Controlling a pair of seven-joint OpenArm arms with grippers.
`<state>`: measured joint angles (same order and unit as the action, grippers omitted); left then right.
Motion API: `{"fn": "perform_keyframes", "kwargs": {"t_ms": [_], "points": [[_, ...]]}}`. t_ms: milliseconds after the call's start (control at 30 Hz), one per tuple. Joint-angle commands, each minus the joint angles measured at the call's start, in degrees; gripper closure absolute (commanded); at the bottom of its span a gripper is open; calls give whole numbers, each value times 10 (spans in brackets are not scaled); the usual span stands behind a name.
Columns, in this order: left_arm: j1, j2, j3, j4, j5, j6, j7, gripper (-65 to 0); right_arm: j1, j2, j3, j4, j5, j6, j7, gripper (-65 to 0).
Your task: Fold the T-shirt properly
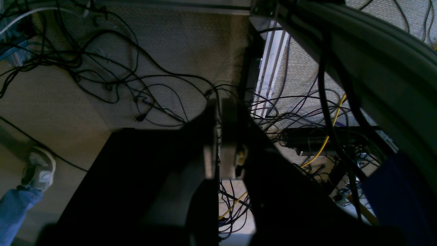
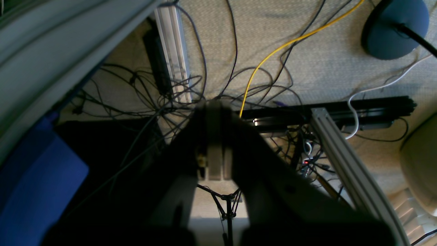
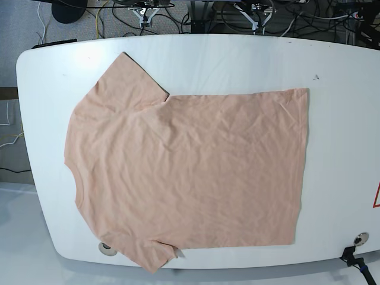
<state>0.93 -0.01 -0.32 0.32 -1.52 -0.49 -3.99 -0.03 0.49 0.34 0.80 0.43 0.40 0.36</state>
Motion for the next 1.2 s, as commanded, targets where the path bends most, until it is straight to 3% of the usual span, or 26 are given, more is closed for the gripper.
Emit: {"fn": "perform_keyframes", "kwargs": {"t_ms": [0, 1167], "points": [[1, 0, 1, 1, -1, -1, -5, 0, -1, 2, -1, 1, 1, 2, 1, 0], [6, 0, 0, 0, -5, -6, 20, -16, -6, 1, -1, 9, 3, 9, 2, 0]]}}
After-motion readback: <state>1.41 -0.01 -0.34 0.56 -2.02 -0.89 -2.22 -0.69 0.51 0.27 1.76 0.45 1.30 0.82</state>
